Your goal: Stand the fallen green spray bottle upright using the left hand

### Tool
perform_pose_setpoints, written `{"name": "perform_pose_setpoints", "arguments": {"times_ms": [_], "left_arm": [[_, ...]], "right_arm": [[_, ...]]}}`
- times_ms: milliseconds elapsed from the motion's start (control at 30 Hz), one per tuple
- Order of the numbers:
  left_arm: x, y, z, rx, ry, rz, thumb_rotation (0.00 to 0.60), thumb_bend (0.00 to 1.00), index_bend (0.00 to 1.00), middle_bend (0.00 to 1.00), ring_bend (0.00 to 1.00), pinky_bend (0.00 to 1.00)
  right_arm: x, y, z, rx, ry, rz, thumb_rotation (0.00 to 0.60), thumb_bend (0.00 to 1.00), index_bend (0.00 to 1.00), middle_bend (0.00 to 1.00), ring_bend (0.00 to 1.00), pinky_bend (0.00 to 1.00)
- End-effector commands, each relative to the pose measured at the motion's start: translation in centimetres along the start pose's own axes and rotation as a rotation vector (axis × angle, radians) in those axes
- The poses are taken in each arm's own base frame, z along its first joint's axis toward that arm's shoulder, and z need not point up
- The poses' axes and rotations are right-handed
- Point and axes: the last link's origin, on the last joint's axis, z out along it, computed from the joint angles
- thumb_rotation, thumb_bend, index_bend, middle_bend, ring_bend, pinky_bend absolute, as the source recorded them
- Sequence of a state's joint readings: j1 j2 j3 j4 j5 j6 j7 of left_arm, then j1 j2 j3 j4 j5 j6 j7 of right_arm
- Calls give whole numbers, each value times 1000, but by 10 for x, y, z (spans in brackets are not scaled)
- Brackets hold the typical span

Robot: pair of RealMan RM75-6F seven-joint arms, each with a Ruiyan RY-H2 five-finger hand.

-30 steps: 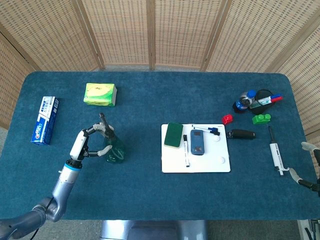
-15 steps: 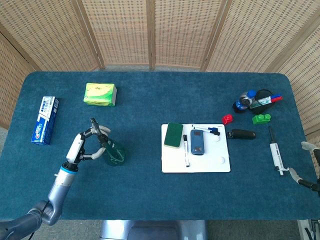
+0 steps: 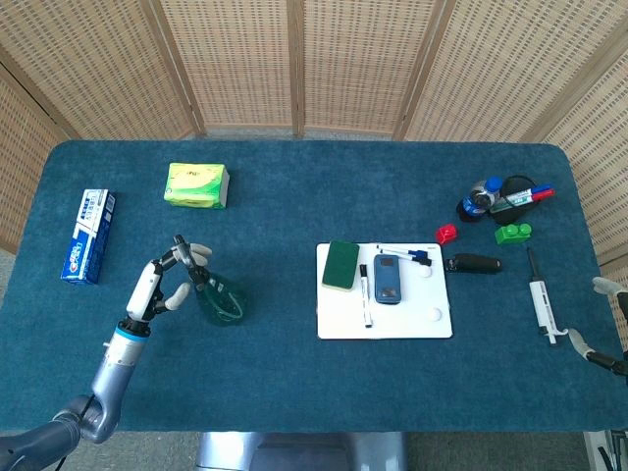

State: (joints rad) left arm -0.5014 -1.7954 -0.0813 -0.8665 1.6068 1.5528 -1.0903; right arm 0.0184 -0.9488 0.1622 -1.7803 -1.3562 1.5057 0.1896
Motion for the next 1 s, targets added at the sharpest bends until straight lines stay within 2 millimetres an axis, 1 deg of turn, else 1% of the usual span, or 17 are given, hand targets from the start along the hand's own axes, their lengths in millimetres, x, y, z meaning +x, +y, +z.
{"name": "perform_pose_setpoints", "arguments": {"times_ms": [33,167,300,433,533,667,767,867,900,967,1000], "left_arm": [[2,0,-1,-1,6,5,169,334,376,341,286,431],[6,2,-3,-2,7,12,122,334,368,330,274,427],[13,4,-7,-8,11,27,117,333,363,326,272,426],[28,10,-13,-15,29,50,109,333,362,325,272,429],[43,16,-18,-18,38,83,104,333,361,326,272,429],[67,26,-31,-8,51,134,98,333,360,337,277,433],[91,36,-47,31,73,213,102,334,378,353,297,441],[108,47,-59,72,96,276,97,334,407,369,313,444],[118,51,-65,99,110,313,95,334,412,374,316,445],[128,59,-70,123,128,355,90,334,416,381,317,447],[138,65,-76,142,143,405,87,334,419,383,317,448]], "right_arm": [[0,0,0,1,-1,1,600,287,223,314,74,168],[0,-1,1,3,-1,0,600,294,223,314,74,168],[0,-1,1,4,0,-1,600,295,223,314,74,168],[0,-3,2,8,-4,-4,600,296,222,314,74,168],[-1,-4,4,12,-12,-6,600,295,222,314,74,168],[-3,-6,6,17,-23,-9,600,296,221,315,74,168],[-5,-7,9,11,-44,-26,600,295,223,314,74,168],[-7,-7,11,2,-59,-52,600,295,229,313,74,167],[-9,-6,12,-5,-70,-64,600,296,233,313,74,166],[-10,-7,13,-11,-80,-73,600,297,241,312,74,167],[-12,-7,14,-16,-90,-78,600,297,242,311,74,167]]}}
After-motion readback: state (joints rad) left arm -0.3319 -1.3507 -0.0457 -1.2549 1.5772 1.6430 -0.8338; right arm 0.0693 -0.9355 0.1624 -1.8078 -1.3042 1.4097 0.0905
